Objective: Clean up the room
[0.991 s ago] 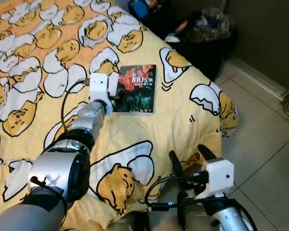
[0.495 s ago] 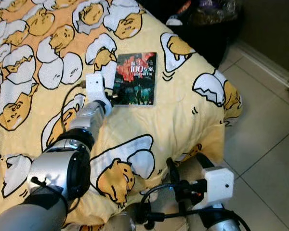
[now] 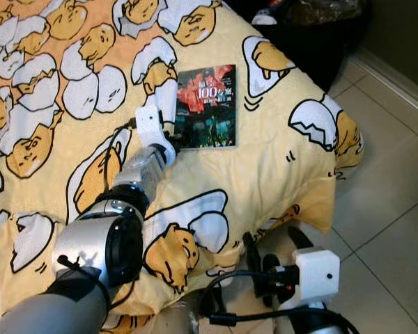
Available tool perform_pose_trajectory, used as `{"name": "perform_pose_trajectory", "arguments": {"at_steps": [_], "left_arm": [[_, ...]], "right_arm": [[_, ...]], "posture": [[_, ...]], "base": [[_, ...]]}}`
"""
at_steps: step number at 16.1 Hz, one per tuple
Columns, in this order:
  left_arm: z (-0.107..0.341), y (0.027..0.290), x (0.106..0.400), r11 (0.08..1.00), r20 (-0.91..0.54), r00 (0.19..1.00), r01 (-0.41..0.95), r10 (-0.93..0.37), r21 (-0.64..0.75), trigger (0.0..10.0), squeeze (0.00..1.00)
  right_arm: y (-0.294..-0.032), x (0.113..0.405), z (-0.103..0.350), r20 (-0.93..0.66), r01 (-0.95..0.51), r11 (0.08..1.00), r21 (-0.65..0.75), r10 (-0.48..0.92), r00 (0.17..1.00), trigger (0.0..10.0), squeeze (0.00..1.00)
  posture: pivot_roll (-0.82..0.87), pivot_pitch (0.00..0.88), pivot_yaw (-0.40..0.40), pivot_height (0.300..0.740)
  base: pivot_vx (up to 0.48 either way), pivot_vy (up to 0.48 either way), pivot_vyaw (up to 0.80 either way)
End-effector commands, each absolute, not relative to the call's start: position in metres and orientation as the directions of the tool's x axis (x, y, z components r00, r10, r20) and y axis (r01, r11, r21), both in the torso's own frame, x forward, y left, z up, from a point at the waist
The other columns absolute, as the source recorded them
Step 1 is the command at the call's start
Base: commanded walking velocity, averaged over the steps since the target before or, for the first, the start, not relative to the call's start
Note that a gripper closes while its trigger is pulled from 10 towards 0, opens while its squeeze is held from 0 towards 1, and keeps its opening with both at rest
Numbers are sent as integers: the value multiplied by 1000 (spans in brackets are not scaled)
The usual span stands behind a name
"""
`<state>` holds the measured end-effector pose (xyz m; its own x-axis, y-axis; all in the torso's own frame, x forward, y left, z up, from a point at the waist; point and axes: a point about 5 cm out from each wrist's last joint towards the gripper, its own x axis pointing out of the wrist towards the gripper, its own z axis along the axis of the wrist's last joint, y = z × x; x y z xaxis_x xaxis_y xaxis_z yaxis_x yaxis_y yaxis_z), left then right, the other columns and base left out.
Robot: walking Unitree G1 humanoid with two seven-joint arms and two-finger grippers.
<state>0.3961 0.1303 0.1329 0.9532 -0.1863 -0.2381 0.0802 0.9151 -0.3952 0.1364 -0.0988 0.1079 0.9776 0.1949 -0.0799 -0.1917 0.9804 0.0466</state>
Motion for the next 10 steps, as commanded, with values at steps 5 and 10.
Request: {"name": "perform_pose_trajectory", "arguments": {"at_steps": [5, 10], "left_arm": [[122, 125, 391, 867, -269, 938, 62, -220, -494, 0, 0], [128, 119, 393, 833, -228, 939, 96, -258, -545, 0, 0]], "right_arm": [[-87, 128, 107, -106, -222, 971, 90, 231, 967, 10000, 0], [-88, 130, 104, -113, -228, 970, 85, 237, 965, 10000, 0]], "posture": [[-313, 351, 229, 740], [-307, 346, 226, 740]], "base": [[0, 0, 0], [0, 0, 0]]}}
